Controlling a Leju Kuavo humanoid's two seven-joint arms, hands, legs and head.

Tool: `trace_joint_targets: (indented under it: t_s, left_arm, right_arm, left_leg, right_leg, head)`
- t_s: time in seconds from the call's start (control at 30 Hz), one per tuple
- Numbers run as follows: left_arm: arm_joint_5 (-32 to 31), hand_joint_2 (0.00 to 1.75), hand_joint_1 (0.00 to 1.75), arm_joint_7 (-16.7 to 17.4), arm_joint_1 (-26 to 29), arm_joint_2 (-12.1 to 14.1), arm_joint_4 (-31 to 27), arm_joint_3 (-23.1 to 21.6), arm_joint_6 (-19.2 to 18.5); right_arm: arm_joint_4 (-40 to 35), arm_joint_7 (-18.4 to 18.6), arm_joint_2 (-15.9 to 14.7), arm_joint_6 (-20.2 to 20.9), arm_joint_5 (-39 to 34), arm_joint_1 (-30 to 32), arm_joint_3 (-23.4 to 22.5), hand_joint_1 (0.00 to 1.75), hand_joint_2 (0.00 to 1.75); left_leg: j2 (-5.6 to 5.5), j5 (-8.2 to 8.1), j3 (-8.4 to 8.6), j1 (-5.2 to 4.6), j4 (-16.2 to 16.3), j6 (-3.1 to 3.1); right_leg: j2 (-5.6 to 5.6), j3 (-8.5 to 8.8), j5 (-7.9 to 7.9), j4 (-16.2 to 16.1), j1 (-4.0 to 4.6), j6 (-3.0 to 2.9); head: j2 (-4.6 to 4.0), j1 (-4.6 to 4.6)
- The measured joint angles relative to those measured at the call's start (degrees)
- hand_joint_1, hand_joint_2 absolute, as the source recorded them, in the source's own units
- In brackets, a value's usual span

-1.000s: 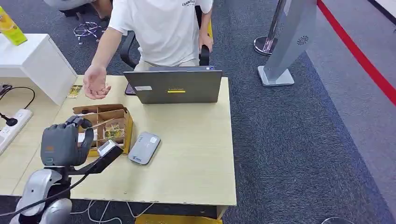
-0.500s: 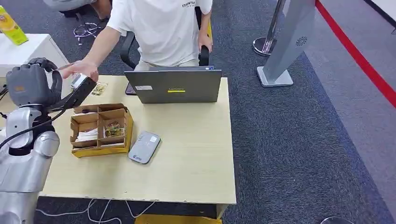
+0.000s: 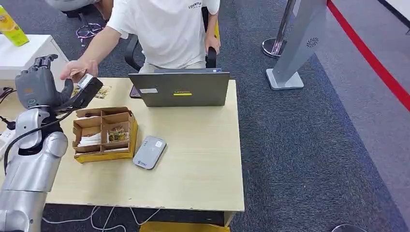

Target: Pass the card to the sensor for recognition and then transmit it.

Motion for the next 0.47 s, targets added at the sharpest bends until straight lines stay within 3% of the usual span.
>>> trace_joint_targets:
  t_s: [0.27, 0.33, 0.4, 0.47]
  left_arm:
    - [0.0, 1.75, 0.0, -0.1, 0.5, -0.2, 0.4, 0.0, 0.2]
    - [1.0, 1.75, 0.0, -1.4, 1.9, -0.2, 0.0, 0.0, 1.0]
    - [3.6, 1.75, 0.0, -4.3, 6.8, 0.0, -3.9, 0.3, 3.7]
    - [7.2, 1.75, 0.0, -8.4, 15.9, 0.2, -11.9, 1.6, 7.6]
  right_arm:
    - [0.0, -0.2, 0.0, 0.0, -0.2, 0.0, 0.0, 0.0, 1.75]
    - [0.0, -0.3, 0.0, -0.1, -0.7, 0.0, 0.0, 0.0, 1.75]
    - [0.0, -0.6, 0.0, -0.4, -1.6, 0.1, -0.2, 0.0, 1.75]
    - [0.0, -0.6, 0.0, -0.9, -2.5, 0.3, -0.5, 0.0, 1.75]
  left_leg:
    - [0.0, 0.0, -0.01, 0.0, 0.0, 0.0]
    - [0.02, -0.01, -0.01, -0.01, 0.0, 0.0]
    - [0.19, -0.04, 0.03, -0.03, -0.1, 0.0]
    - [0.52, -0.25, 0.14, -0.07, -0.1, -0.01]
  right_leg:
    - [0.0, -0.01, 0.0, 0.0, 0.0, 0.0]
    - [0.01, 0.03, 0.0, 0.0, 0.0, 0.0]
    - [0.19, 0.02, -0.01, 0.0, -0.02, 0.0]
    - [0.55, 0.0, -0.07, 0.0, -0.04, -0.04]
  head:
    - [0.0, 0.0]
    - [0.0, 0.02]
    - [0.0, 0.04]
    - [0.0, 0.04]
